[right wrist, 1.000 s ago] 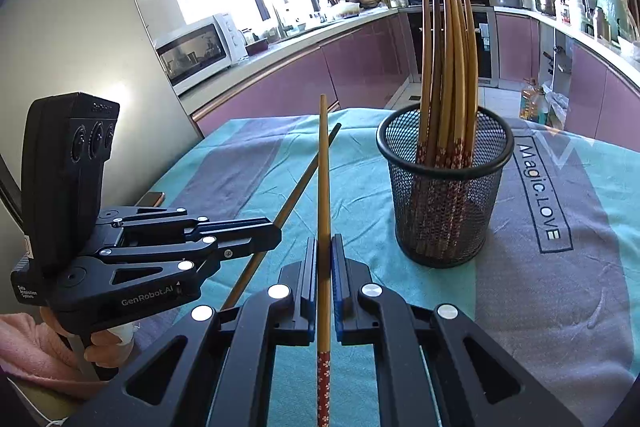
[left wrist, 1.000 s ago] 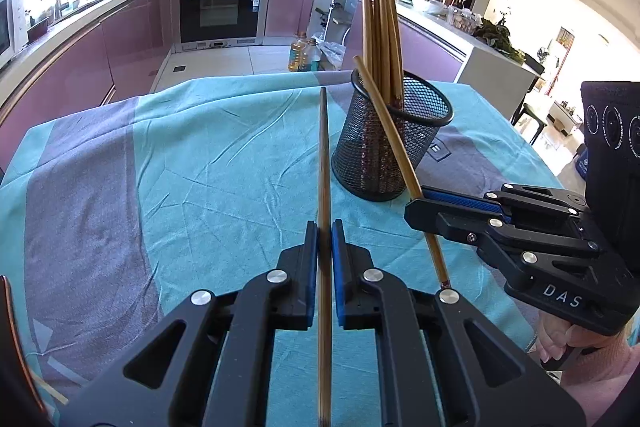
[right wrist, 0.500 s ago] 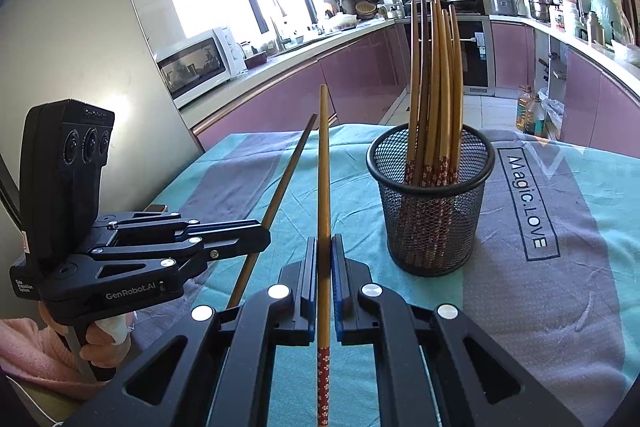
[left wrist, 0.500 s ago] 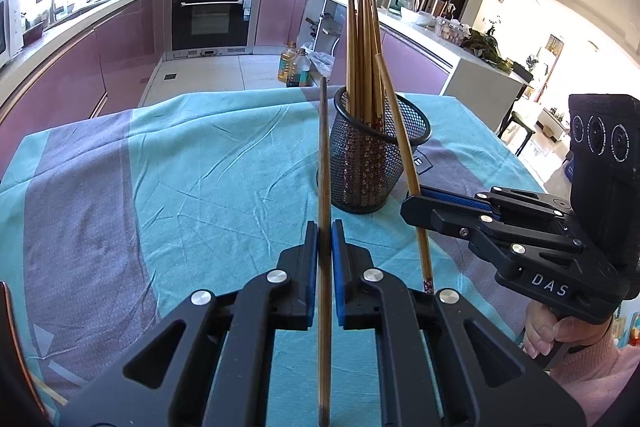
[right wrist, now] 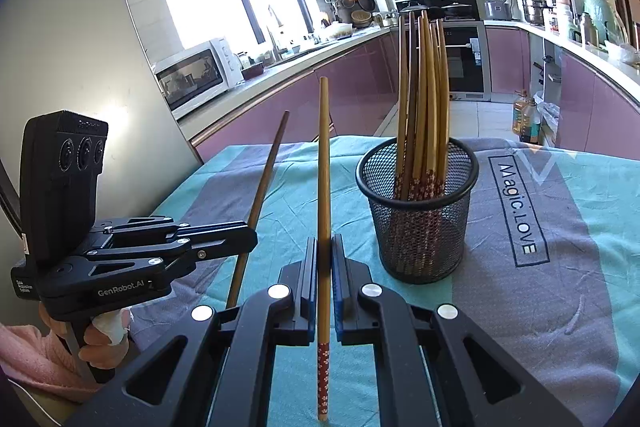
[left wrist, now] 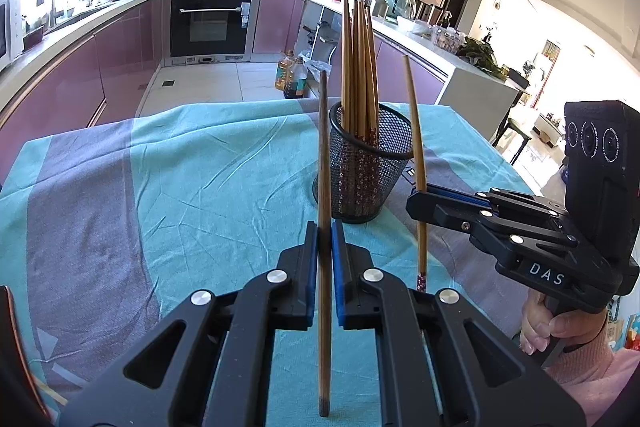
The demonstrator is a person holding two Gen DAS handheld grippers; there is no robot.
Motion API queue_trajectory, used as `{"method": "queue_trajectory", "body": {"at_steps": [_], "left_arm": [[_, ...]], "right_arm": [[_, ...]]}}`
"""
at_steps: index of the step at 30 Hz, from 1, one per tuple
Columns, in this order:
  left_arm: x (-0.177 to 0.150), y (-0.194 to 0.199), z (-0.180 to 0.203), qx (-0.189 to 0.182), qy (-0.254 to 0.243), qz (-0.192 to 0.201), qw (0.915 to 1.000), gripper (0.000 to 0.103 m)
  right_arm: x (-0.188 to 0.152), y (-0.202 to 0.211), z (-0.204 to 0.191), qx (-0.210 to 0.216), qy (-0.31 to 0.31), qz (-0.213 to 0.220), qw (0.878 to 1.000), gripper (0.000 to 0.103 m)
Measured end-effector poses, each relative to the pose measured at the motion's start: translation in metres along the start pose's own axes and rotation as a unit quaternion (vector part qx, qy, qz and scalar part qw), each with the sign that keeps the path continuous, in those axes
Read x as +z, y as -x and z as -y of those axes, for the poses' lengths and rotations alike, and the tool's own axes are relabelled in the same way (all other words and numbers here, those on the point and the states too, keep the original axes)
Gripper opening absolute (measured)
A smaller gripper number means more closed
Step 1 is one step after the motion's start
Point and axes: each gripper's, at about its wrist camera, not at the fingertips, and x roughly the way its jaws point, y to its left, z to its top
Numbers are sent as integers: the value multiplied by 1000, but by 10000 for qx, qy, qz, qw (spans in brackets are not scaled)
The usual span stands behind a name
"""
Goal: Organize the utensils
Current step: 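Lift both chopsticks upright off the cloth, then carry both upright chopsticks over the black mesh cup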
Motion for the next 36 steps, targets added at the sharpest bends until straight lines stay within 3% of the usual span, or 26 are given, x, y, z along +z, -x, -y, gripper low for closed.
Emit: {"method": "queue_trajectory", "body": {"at_steps": [36], "left_arm": [[13, 14, 6, -63, -68, 244, 9997, 8]], "right_arm": [[12, 22, 3, -32, 56, 327, 9994, 6]]}}
